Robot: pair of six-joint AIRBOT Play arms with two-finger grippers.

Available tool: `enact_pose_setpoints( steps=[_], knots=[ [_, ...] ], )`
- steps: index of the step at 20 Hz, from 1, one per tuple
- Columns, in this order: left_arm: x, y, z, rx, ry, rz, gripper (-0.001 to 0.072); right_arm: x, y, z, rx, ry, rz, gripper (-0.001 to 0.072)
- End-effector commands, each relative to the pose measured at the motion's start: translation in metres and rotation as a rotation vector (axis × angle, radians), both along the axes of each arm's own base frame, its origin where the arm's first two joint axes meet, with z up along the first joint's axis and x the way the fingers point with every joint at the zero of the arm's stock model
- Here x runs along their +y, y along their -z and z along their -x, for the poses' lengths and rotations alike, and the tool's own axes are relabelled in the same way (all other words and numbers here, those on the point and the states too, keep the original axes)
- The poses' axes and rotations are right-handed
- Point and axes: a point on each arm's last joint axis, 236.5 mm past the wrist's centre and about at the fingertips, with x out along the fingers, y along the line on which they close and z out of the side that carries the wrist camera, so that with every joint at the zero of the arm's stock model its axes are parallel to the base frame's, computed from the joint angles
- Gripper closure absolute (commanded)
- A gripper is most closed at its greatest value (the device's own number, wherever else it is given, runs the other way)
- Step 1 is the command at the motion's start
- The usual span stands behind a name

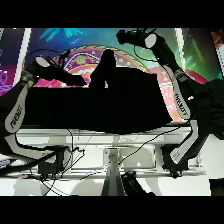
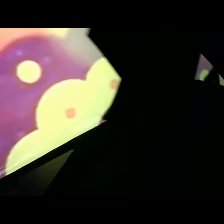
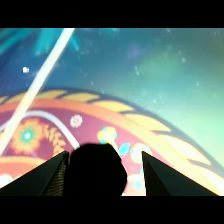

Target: Fold the clothes and pants, and hang the long-sleeved shirts on hangers.

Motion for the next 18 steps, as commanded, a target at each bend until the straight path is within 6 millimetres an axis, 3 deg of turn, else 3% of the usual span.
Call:
enact_pose_setpoints(
  steps=[1,4,6,10,11,12,13,16,18],
  knots=[
    [-0.030,0.016,0.006,-0.012,0.084,0.005,0.0126,-0.027,0.024,0.015,0.140,-0.028,0.024,0.0198],
    [-0.035,0.018,-0.006,-0.085,0.091,-0.016,0.0135,-0.047,0.032,0.019,0.192,-0.021,0.030,0.0198],
    [-0.033,0.019,-0.014,-0.111,0.073,-0.025,0.0234,-0.059,0.037,0.022,0.226,-0.018,0.033,0.0198],
    [-0.034,0.024,-0.012,-0.099,0.076,-0.029,0.0240,-0.080,0.046,0.030,0.290,-0.017,0.038,0.0198],
    [-0.035,0.025,-0.011,-0.094,0.080,-0.028,0.0343,-0.085,0.048,0.032,0.306,-0.017,0.041,0.0199],
    [-0.035,0.025,-0.010,-0.092,0.082,-0.027,0.0575,-0.093,0.052,0.034,0.322,-0.014,0.054,0.0199],
    [-0.036,0.025,-0.010,-0.091,0.085,-0.026,0.0687,-0.103,0.056,0.037,0.339,-0.012,0.079,0.0199],
    [-0.035,0.022,-0.011,-0.105,0.092,-0.028,0.0694,-0.149,0.072,0.052,0.433,0.020,0.175,0.0201],
    [-0.030,0.006,-0.022,-0.145,0.077,-0.025,0.0696,-0.188,0.078,0.068,0.500,0.045,0.252,0.0203]
  ],
)
